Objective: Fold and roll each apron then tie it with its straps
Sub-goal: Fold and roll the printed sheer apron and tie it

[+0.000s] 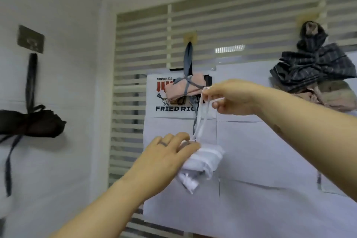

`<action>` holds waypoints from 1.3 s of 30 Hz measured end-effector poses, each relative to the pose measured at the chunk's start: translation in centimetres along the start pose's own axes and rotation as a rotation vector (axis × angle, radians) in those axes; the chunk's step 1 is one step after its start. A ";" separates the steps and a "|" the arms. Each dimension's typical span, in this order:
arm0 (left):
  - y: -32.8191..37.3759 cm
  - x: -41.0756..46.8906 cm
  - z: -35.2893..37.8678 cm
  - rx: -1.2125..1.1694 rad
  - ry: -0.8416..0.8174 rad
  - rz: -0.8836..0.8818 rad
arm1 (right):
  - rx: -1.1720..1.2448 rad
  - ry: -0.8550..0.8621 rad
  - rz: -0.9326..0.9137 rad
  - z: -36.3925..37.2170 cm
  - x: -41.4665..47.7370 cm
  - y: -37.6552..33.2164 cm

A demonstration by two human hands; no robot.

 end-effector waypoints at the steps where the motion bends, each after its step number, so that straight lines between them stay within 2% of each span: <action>1: -0.2 -0.3 -0.6 0.049 -0.002 0.023 | 0.018 -0.047 -0.012 1.4 0.5 -1.3; 6: -3.3 -3.2 -2.8 0.195 -0.143 0.071 | -0.012 -0.171 -0.216 8.8 2.0 -8.2; 8: -6.8 -4.8 -5.3 0.204 -0.126 0.017 | 0.008 -0.181 -0.302 11.7 2.5 -11.0; 10: -10.1 -5.7 -8.5 0.157 -0.052 -0.147 | 0.039 -0.164 -0.353 13.6 3.1 -12.7; 11: -12.7 -6.6 -9.9 0.104 -0.045 -0.296 | 0.069 -0.155 -0.378 14.9 3.7 -13.8; 13: -16.9 -8.5 -10.2 -0.163 -0.122 -0.645 | 0.123 -0.120 -0.412 16.5 4.4 -15.1; 14: -18.3 -9.6 -9.8 -0.319 -0.159 -0.772 | 0.151 -0.103 -0.432 17.6 4.7 -15.9; 15: -19.3 -10.1 -9.4 -0.410 -0.168 -0.811 | 0.175 -0.084 -0.450 18.4 5.0 -16.5; 18: -22.0 -11.3 -10.4 -0.479 -0.139 -0.827 | 0.224 -0.042 -0.506 20.7 6.2 -18.1; 20: -24.2 -12.1 -11.6 -0.419 -0.165 -0.819 | 0.263 -0.009 -0.530 22.1 7.5 -19.1; 23: -26.7 -12.8 -12.9 -0.194 -0.344 -0.786 | 0.268 0.033 -0.562 24.5 9.8 -20.6; 25: -28.3 -13.1 -13.4 -0.118 -0.488 -0.784 | 0.251 0.029 -0.560 26.9 11.4 -21.6; 27: -30.3 -13.0 -14.8 -0.081 -0.559 -0.796 | 0.272 0.064 -0.547 28.6 13.1 -23.0; 29: -32.6 -12.6 -16.9 -0.076 -0.502 -0.801 | 0.307 0.149 -0.545 28.9 14.7 -24.4; 32: -36.2 -12.4 -19.5 -0.088 -0.302 -0.799 | 0.283 0.247 -0.558 29.0 16.9 -26.7; 35: -38.9 -13.1 -20.1 -0.087 -0.150 -0.781 | 0.219 0.272 -0.557 30.2 19.8 -28.2; 39: -41.3 -13.7 -19.0 -0.177 -0.032 -0.801 | 0.125 0.286 -0.576 32.5 22.4 -29.4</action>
Point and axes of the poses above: each hand's wrist, its own x-axis towards the middle knuckle, its own z-axis out of the palm, y = z × x, the point moved 9 cm from there along x, towards the middle knuckle, and after that the axes turned 8 degrees about -x, right-handed, at the moved point
